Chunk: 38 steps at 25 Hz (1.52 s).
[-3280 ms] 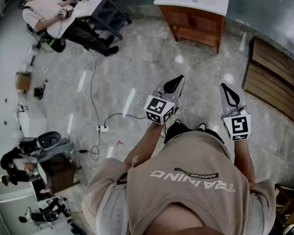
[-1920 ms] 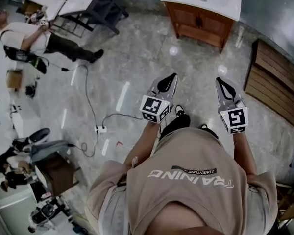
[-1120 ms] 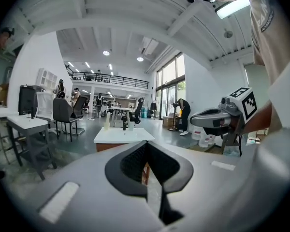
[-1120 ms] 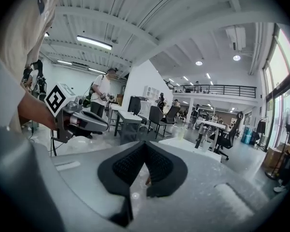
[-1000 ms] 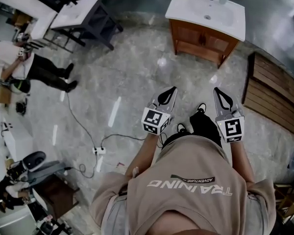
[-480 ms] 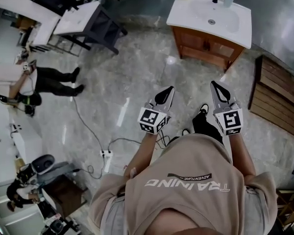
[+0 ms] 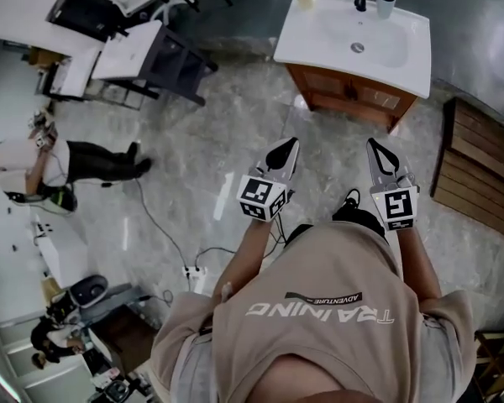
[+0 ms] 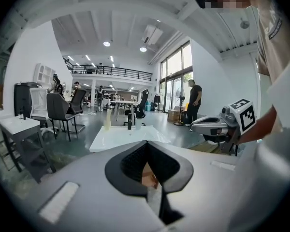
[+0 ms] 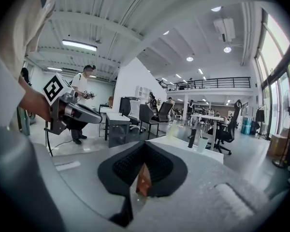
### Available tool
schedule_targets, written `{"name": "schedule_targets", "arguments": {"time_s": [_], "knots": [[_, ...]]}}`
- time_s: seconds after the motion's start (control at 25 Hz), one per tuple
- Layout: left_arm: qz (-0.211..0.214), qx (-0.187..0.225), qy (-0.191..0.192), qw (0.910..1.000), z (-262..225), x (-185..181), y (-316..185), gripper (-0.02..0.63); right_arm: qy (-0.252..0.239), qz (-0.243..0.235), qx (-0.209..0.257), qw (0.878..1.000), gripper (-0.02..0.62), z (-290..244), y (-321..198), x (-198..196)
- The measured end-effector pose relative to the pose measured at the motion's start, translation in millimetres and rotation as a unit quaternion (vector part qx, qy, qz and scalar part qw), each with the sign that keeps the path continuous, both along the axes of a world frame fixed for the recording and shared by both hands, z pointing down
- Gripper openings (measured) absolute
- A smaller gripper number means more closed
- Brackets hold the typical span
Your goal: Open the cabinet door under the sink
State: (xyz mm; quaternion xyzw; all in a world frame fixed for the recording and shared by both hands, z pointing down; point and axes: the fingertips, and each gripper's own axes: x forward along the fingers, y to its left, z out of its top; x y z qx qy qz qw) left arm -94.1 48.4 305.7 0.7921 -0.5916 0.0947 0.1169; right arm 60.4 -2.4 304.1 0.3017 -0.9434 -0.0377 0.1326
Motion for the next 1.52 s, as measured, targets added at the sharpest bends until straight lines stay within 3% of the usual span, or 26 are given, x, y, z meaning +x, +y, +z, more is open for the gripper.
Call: {"name": "schedule_targets", "arguments": {"time_s": [0.4, 0.72, 1.0, 1.24, 1.52], "knots": [[-0.016, -0.037, -0.008, 0.9991, 10, -10, -37, 0.017, -0.04, -0.009, -0.035, 0.999, 0.002, 3, -56, -18], [0.003, -0.023, 0.023, 0.9995, -1, -50, -80, 0.017, -0.032, 0.028, -0.049, 0.998, 0.002, 6, -82, -23], [0.08, -0.005, 0.023, 0.9965, -3, -58, -139, 0.017, -0.028, 0.113, -0.025, 0.993, 0.002, -17, -111, -25], [0.143, 0.003, 0.052, 0.9883, -9, -59, -186, 0.017, -0.021, 0.174, -0.005, 0.984, 0.002, -33, -128, -32], [0.205, -0.013, 0.064, 0.9765, 10, -56, -214, 0.017, 0.012, 0.23, -0.064, 0.971, 0.002, -3, -122, -39]]}}
